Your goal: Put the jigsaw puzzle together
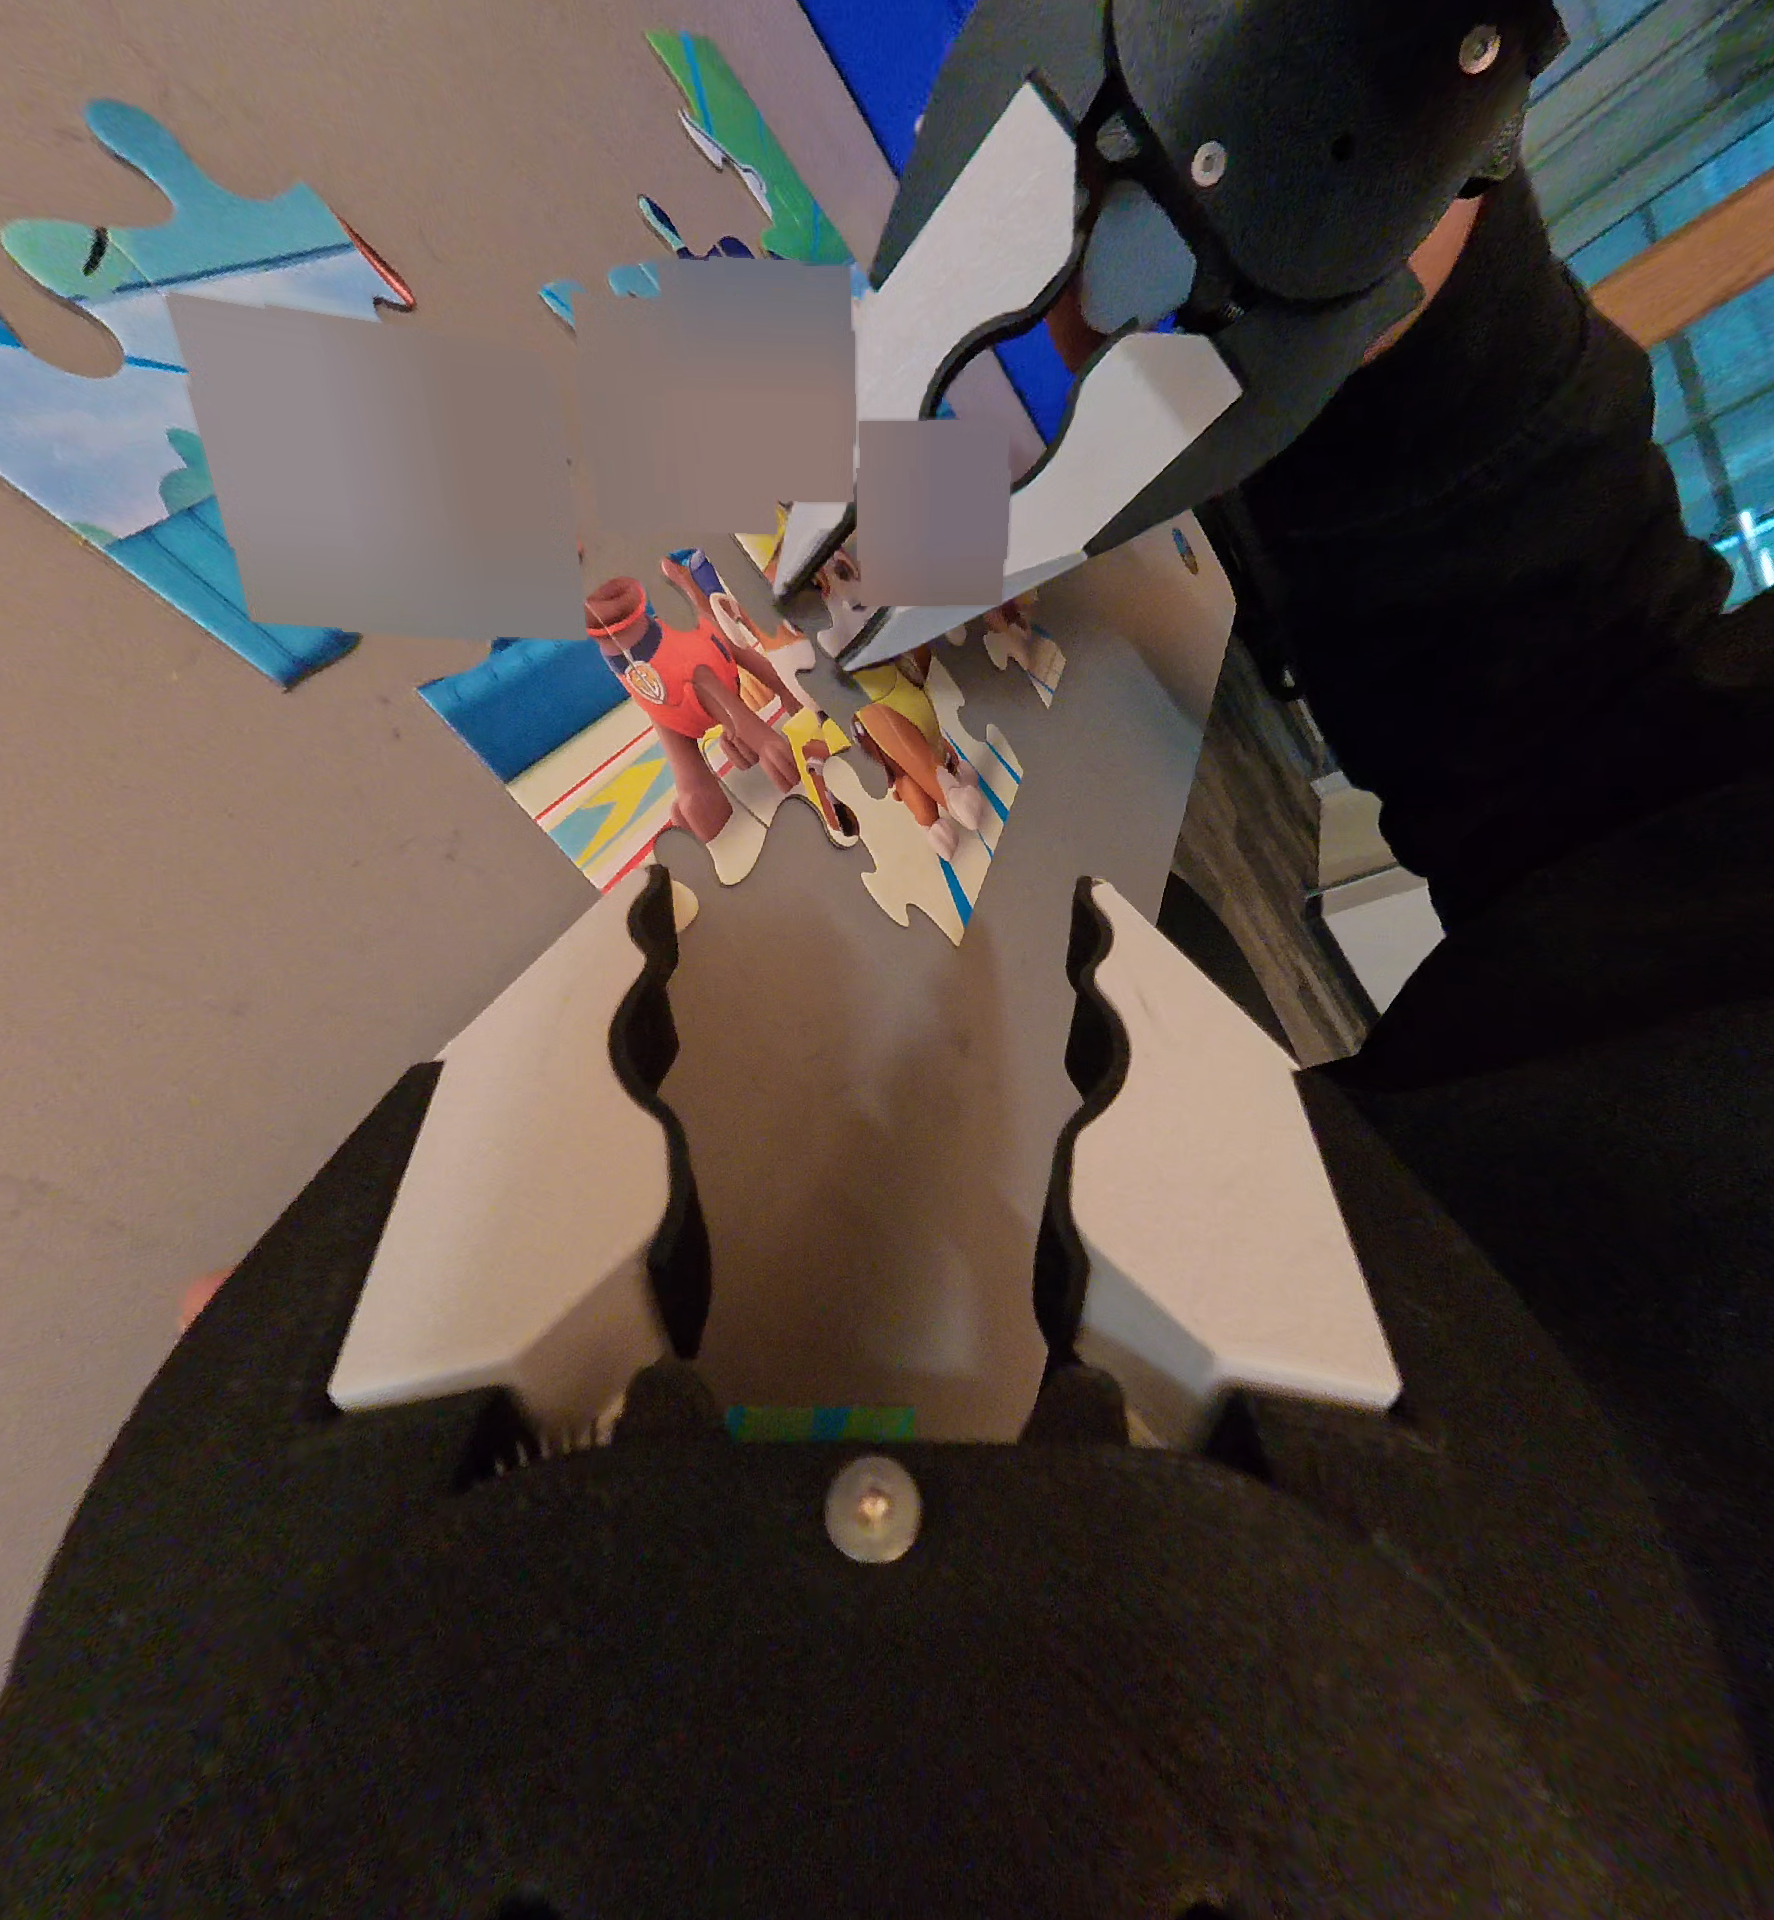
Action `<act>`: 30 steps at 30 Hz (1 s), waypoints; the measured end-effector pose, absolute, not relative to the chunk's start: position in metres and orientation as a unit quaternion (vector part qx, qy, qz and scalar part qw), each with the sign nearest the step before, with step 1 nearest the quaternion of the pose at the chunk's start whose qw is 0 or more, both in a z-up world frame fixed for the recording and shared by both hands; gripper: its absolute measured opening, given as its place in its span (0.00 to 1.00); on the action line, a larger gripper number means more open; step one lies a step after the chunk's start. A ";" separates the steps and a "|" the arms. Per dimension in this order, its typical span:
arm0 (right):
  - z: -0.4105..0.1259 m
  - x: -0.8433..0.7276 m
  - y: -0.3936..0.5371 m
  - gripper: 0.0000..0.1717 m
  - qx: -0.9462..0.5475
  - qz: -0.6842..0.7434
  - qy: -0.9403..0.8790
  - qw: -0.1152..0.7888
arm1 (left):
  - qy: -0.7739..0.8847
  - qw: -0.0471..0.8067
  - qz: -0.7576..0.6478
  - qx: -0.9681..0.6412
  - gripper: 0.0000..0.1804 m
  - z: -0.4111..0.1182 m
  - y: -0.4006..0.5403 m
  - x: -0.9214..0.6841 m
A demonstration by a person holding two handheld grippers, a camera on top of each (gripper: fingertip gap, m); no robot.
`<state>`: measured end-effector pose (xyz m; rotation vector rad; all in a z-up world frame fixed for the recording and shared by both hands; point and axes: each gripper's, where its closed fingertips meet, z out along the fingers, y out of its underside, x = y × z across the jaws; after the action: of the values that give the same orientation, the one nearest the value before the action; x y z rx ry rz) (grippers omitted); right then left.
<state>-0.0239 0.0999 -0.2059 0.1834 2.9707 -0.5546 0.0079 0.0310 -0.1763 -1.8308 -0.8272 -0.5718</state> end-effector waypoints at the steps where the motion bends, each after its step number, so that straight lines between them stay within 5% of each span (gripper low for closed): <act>1: -0.202 -0.025 0.101 0.09 0.069 -0.194 0.977 0.054 | -0.343 0.504 -0.234 -0.757 0.41 -0.176 0.030 0.007; 14: -0.201 -0.011 0.134 0.11 0.218 -0.270 0.938 -0.013 | -0.355 0.471 -0.207 -0.780 0.42 -0.183 0.025 0.003; 30: -0.207 -0.001 0.133 0.10 0.233 -0.295 0.926 -0.025 | -0.345 0.473 -0.217 -0.781 0.43 -0.180 0.036 0.012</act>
<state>-0.0013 0.1331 -0.2073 0.7431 2.9567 -0.9419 0.0118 0.0356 -0.1801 -1.9121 -0.8456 -0.5302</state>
